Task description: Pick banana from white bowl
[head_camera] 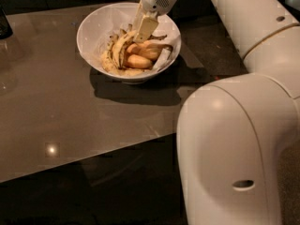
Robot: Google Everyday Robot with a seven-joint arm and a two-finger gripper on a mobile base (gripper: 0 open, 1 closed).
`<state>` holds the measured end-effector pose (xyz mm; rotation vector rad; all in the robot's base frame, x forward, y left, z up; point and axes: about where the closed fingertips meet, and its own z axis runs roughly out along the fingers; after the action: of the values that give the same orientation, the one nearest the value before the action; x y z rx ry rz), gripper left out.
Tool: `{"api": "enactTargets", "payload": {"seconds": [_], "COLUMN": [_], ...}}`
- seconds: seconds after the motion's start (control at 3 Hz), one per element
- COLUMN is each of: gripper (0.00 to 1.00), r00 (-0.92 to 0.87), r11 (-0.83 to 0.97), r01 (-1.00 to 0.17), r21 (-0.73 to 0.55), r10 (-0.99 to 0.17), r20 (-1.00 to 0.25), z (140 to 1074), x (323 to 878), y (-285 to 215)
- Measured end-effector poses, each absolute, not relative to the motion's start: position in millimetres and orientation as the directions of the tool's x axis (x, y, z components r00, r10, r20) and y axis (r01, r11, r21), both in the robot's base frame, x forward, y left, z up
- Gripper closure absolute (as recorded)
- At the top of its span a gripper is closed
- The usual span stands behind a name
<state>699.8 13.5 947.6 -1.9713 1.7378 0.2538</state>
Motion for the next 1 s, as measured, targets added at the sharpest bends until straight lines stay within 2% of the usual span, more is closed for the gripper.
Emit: {"api": "enactTargets", "payload": {"seconds": [0.33, 1.0], "gripper": [1.0, 1.0], "r00": [0.234, 0.236], "r11": [-0.092, -0.107], "r01": [-0.953, -0.96], "r21": [-0.288, -0.258], "r10": [-0.828, -0.806], "r20": [-0.509, -0.543], "z": [976.6, 977.5], "x": [678.4, 665.2], "y": [17.5, 20.0]}}
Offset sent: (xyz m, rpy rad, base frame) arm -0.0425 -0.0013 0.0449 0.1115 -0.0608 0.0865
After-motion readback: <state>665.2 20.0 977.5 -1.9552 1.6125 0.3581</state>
